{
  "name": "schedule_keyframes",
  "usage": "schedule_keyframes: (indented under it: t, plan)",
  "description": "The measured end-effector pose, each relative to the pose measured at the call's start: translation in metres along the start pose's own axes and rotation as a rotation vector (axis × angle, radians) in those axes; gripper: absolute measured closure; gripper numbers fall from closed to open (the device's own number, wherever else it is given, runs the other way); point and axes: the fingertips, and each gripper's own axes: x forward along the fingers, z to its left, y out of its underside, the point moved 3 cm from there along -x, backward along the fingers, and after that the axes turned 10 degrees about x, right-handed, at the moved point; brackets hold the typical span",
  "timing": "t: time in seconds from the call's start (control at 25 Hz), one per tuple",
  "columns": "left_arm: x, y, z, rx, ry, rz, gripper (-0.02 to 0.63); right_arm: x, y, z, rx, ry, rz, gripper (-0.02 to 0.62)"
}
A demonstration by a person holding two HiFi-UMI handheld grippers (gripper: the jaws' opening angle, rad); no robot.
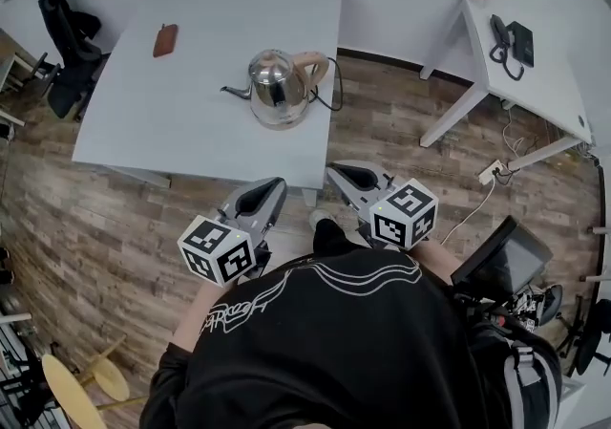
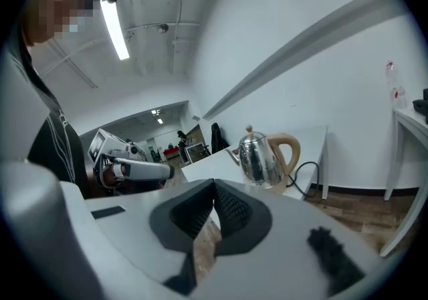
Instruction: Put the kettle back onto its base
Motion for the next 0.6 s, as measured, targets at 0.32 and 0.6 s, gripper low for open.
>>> schedule_keyframes:
  t: [0.32, 0.6]
  plan:
    - [-0.01, -0.004, -0.047, 0.047, 0.068, -0.01, 0.6, -0.017, 0.014, 0.044, 0.058, -0.138, 0.047, 0.589]
    - [-0.019, -0.009, -0.06, 0.021, 0.082, -0.038, 0.6, -0.023, 0.026, 0.061, -0.027, -0.12, 0.122, 0.589]
